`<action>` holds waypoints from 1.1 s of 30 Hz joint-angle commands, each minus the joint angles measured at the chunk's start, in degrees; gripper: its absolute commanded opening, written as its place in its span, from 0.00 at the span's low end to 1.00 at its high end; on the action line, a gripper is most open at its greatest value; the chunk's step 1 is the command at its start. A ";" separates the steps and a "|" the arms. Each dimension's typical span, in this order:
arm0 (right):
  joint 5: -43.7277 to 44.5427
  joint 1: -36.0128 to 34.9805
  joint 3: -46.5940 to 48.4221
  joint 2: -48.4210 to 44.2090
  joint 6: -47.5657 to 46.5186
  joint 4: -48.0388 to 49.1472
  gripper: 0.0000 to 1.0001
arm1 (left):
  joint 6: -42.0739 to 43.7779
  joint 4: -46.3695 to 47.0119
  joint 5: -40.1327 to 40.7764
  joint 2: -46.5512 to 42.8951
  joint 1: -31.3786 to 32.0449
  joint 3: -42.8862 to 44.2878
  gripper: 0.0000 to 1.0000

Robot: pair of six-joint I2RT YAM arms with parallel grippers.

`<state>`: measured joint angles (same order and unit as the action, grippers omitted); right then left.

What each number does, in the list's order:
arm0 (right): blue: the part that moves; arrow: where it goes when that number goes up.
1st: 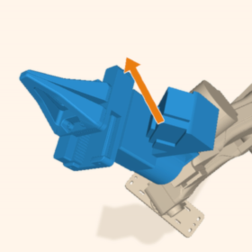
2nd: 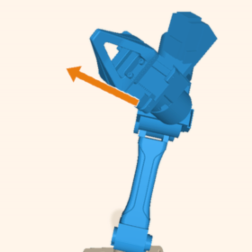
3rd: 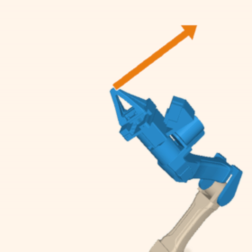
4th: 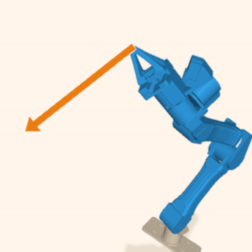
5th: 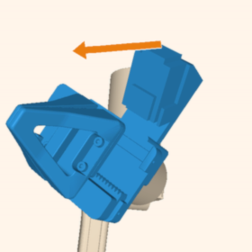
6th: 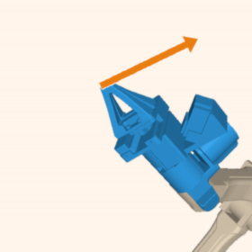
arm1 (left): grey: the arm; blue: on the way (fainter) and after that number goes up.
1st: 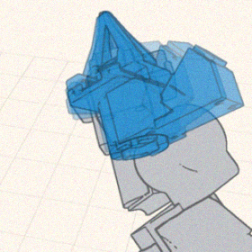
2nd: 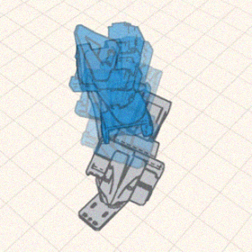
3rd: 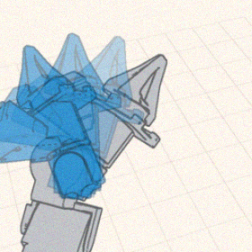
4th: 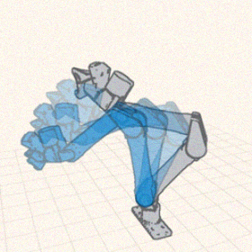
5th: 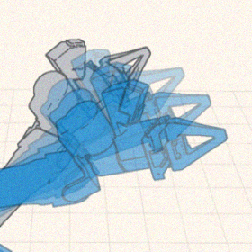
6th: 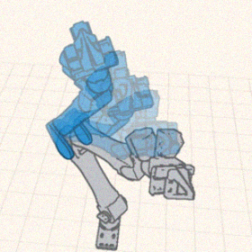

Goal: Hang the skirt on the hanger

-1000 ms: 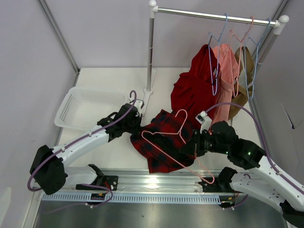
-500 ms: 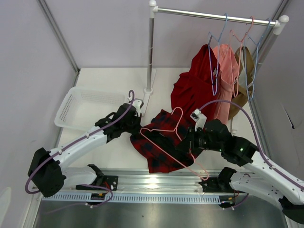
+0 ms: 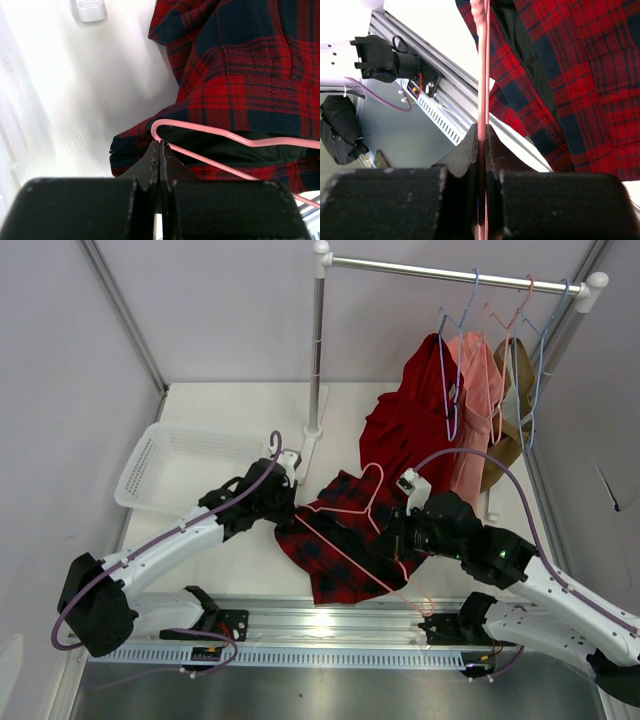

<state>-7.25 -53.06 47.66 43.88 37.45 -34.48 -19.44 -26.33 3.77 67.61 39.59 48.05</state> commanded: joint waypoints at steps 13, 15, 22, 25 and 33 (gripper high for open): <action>2.76 -2.22 1.65 -1.87 -1.50 -1.73 0.00 | -0.24 -1.36 0.71 -1.61 -0.39 1.34 0.01; 2.85 -2.49 1.56 -1.78 -1.42 -1.82 0.00 | -0.51 -1.36 0.89 -1.00 -0.39 1.78 0.14; 5.22 -3.37 1.47 -1.25 -1.77 -1.29 0.00 | -0.95 -1.27 1.59 1.03 -0.31 3.36 0.33; 6.01 -3.54 1.12 -1.16 -1.86 -0.33 0.00 | -0.86 -1.01 1.94 1.73 -0.31 3.72 0.34; 7.16 -4.77 2.17 -0.81 -3.09 -1.47 0.00 | -0.95 -0.04 3.44 3.40 -0.31 3.89 0.30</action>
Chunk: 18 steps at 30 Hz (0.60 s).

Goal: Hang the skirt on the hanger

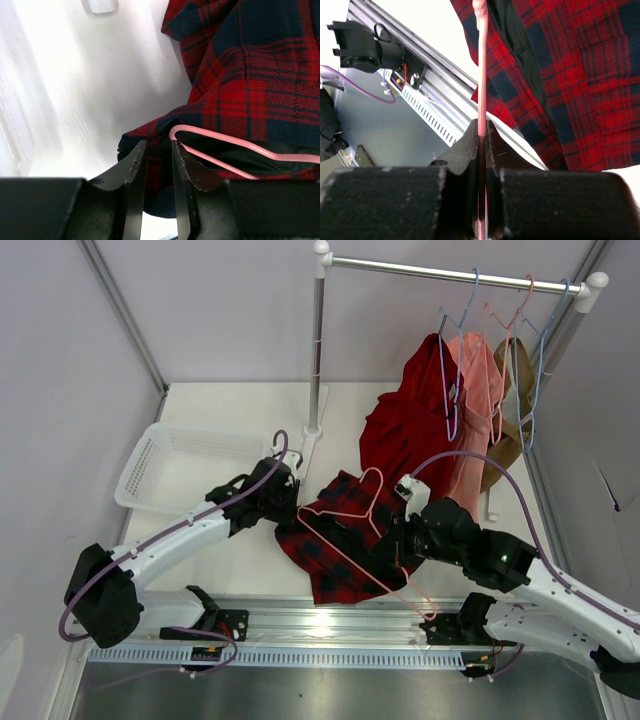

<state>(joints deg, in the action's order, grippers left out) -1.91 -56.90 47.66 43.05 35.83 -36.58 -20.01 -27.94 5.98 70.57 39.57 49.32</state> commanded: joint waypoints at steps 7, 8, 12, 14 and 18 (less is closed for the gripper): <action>3.58 -2.51 2.79 0.02 -1.56 -0.69 0.00 | -0.47 2.10 1.58 0.98 -0.37 2.54 0.30; 3.67 -2.68 3.05 0.02 -1.56 -1.04 0.00 | -0.56 2.02 1.75 1.06 -0.37 2.54 0.31; 4.90 -3.91 3.32 -0.16 -1.56 -2.18 0.00 | -0.56 2.10 1.93 1.15 -0.37 2.71 0.31; 5.25 -4.00 3.14 -0.07 -1.56 -2.01 0.00 | -0.64 2.19 1.58 1.15 -0.37 2.80 0.31; 6.22 -4.09 2.70 0.19 -1.64 -0.87 0.00 | -0.73 2.02 1.49 0.89 -0.37 2.89 0.30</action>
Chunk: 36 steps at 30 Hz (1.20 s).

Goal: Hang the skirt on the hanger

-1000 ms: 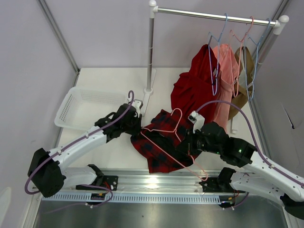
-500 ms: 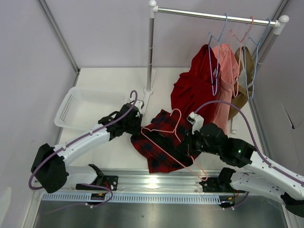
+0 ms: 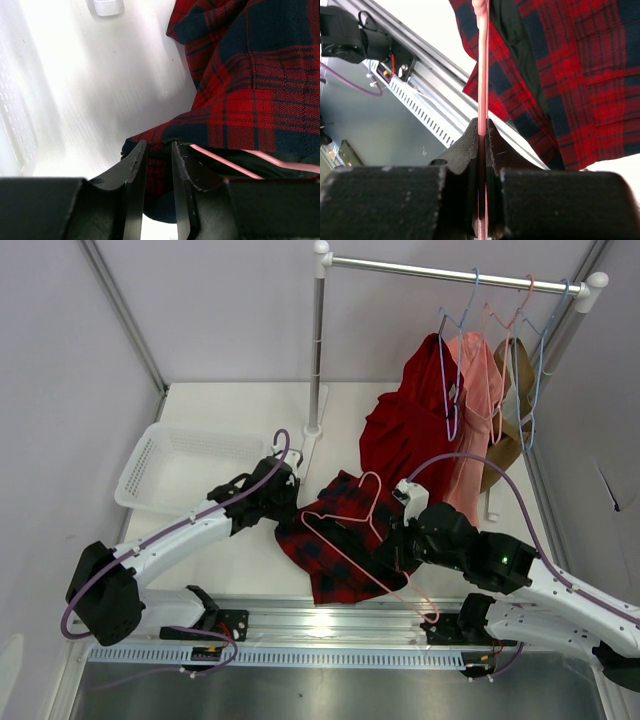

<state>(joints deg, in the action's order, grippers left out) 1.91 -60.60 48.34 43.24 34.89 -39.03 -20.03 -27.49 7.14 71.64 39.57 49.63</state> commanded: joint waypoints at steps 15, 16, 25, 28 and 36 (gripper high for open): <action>1.78 -0.57 -0.35 1.05 -1.50 7.38 0.00 | -0.53 3.40 -0.37 0.26 -0.37 2.05 0.31; 1.78 -0.57 -0.44 1.14 -1.58 7.30 0.00 | -0.62 3.40 -0.37 0.26 -0.29 2.23 0.31; 2.04 -0.75 0.35 0.70 -1.76 5.81 0.00 | -1.50 5.77 0.07 2.28 -0.37 1.88 0.27; 2.13 -0.66 0.53 0.44 -1.85 5.19 0.00 | -1.85 6.13 0.42 2.89 -0.37 1.88 0.26; 1.78 -0.84 0.36 -0.09 -1.76 4.40 0.00 | -1.85 6.56 1.48 2.81 -0.37 1.61 0.16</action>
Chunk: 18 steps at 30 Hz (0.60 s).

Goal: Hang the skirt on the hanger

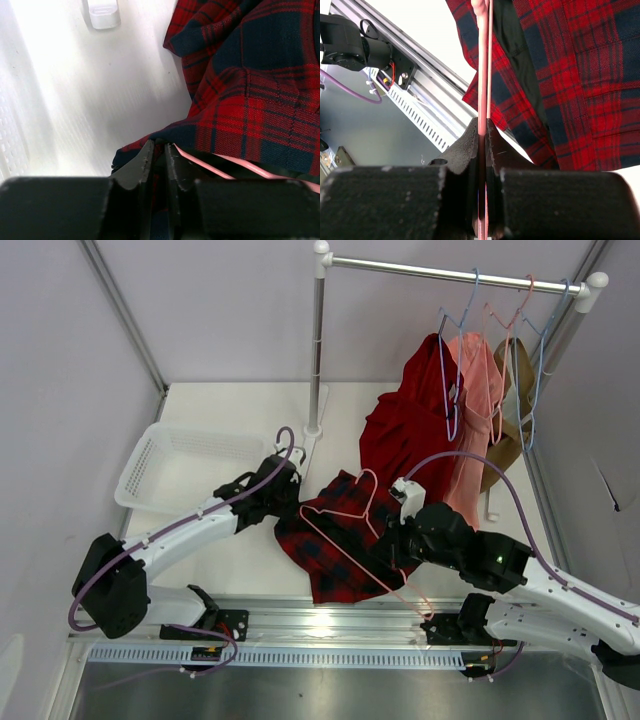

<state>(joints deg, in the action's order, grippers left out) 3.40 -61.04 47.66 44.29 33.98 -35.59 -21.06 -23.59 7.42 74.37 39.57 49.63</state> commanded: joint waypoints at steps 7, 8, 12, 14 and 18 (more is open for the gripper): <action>-0.06 -0.49 0.77 -0.96 -0.93 1.23 0.00 | -0.83 3.12 0.58 0.34 -0.37 1.35 0.00; -0.06 -0.49 0.77 -0.96 -0.93 1.40 0.00 | -0.83 3.29 0.32 0.16 -0.37 1.26 0.00; -0.06 -0.58 0.33 -0.70 -1.37 2.02 0.00 | -0.65 2.42 -1.00 -1.50 -0.28 1.35 0.00; -0.06 -0.58 0.42 -0.18 -1.54 2.19 0.00 | -0.39 1.98 -1.36 -2.12 -0.28 1.35 0.00; 0.73 -0.66 0.51 0.18 -1.63 2.28 0.00 | 0.05 0.40 -1.79 -3.44 -0.28 1.35 0.00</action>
<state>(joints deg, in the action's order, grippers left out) 3.27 -61.28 47.66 44.51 33.58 -35.64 -21.08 -23.24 6.74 73.69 39.57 49.63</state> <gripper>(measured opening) 0.045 0.003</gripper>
